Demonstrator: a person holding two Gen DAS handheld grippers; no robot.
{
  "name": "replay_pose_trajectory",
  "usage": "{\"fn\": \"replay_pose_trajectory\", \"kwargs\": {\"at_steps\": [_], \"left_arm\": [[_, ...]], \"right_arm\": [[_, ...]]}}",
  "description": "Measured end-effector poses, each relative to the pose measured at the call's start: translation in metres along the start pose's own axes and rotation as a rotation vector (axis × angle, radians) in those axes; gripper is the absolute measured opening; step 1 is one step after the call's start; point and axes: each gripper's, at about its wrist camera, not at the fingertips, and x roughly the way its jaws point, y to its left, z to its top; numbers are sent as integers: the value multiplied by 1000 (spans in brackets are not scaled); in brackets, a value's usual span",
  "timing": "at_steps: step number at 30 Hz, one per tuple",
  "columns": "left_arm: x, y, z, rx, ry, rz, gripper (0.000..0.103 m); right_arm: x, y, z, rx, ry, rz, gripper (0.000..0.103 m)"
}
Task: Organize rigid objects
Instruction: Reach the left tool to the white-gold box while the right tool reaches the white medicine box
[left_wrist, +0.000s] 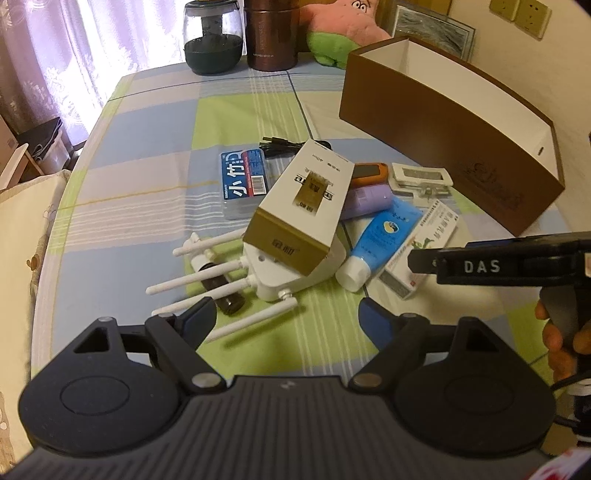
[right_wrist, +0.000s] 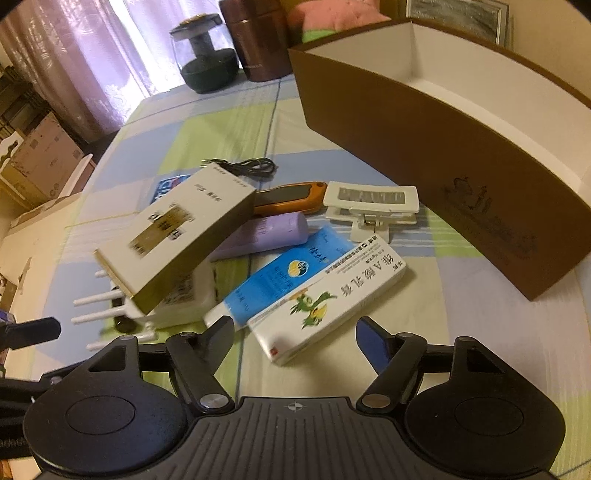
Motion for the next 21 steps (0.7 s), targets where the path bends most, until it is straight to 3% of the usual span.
{"fn": "replay_pose_trajectory", "kwargs": {"at_steps": [12,21], "left_arm": [[21,5,16,59,35,-21,82],[25,10,29,148,41,-94,82]], "right_arm": [[41,-9,13,109,43,-86,70],[20,-22,-4,64,68,-200,66]]}}
